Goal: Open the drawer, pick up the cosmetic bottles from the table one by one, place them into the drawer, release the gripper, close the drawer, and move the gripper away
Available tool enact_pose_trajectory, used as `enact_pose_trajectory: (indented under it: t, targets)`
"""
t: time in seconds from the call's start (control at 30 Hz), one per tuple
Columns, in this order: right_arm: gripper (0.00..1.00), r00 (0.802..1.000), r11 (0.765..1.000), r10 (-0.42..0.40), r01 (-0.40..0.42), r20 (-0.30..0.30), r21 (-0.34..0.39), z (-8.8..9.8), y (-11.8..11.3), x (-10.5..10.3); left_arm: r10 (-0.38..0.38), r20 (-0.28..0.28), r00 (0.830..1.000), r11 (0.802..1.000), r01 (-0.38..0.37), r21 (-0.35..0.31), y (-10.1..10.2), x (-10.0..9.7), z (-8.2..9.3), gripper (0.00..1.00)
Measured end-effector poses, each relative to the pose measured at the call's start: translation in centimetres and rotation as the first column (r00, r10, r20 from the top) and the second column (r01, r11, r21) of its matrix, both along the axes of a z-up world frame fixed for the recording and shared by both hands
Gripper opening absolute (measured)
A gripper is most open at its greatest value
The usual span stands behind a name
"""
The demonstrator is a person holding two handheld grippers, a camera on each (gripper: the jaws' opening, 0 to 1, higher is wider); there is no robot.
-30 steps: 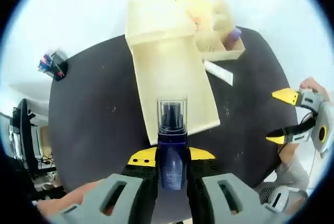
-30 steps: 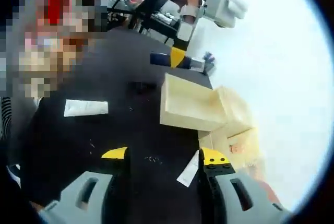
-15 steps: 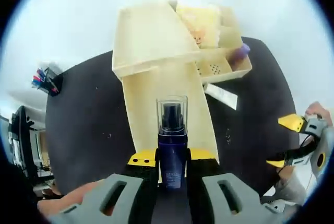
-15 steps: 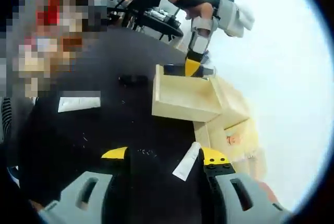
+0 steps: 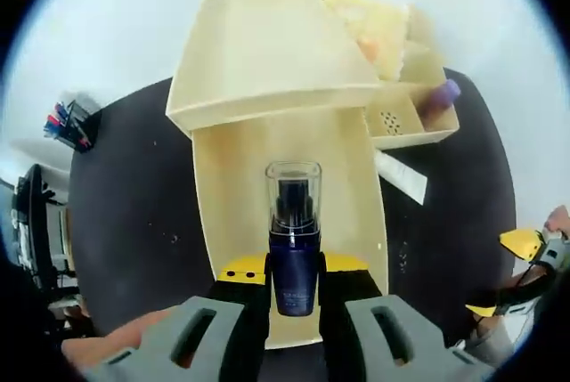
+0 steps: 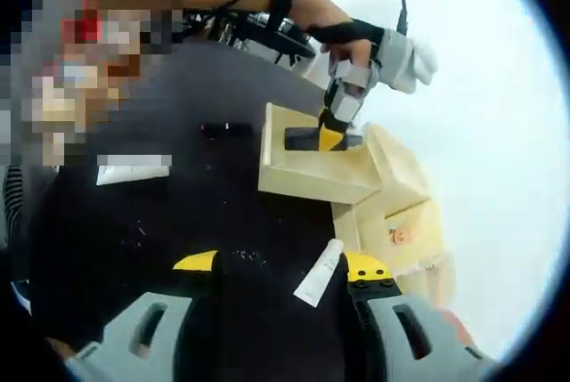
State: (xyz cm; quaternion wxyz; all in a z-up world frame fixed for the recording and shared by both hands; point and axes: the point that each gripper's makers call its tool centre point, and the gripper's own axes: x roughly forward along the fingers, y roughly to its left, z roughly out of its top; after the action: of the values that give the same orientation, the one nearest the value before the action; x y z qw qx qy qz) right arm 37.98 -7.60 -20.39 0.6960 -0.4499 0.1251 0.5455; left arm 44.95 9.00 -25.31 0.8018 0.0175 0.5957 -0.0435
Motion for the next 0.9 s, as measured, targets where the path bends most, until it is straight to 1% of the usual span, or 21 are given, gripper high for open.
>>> enact_pose_trajectory:
  t: [0.07,0.13,0.2,0.3,0.47,0.6,0.73,0.9]
  targets:
    - [0.49,1.0,1.0,-0.001,0.001,0.002,0.0,0.1,-0.1,0.1,0.004,-0.006,1.0,1.0,-0.004,0.025,0.3,0.1,-0.3,0.15]
    - [0.49,1.0,1.0,-0.001,0.001,0.0,-0.002,-0.1,-0.2,0.0,-0.005,-0.014,1.0,0.997,0.006,0.071,0.4,-0.1,-0.9,0.15]
    - [0.49,1.0,1.0,-0.002,0.002,0.002,-0.011,-0.3,-0.2,0.0,-0.002,-0.02,1.0,0.997,0.003,0.077,0.5,-0.1,-1.2,0.15]
    - [0.49,1.0,1.0,-0.002,0.003,0.002,-0.016,-0.3,-0.2,0.2,0.012,-0.022,1.0,0.998,-0.011,0.068,0.7,0.3,-1.3,0.15]
    - [0.49,1.0,1.0,-0.004,0.004,0.003,-0.021,-0.2,-0.2,0.5,0.028,-0.02,0.999,0.997,-0.026,0.075,0.7,0.6,-1.4,0.15]
    - [0.49,1.0,0.999,-0.011,0.011,0.004,-0.03,-0.5,-0.5,0.5,0.041,-0.012,0.999,0.996,-0.04,0.074,0.3,0.4,-2.0,0.15]
    - [0.49,1.0,0.999,-0.013,0.013,0.006,-0.036,-0.5,-0.6,0.5,0.057,-0.009,0.998,0.996,-0.056,0.072,0.8,1.3,-2.2,0.15]
    - [0.49,1.0,0.999,-0.016,0.016,0.007,-0.038,-0.5,-0.7,0.5,0.074,-0.013,0.997,0.995,-0.073,0.064,0.7,1.1,-2.5,0.15]
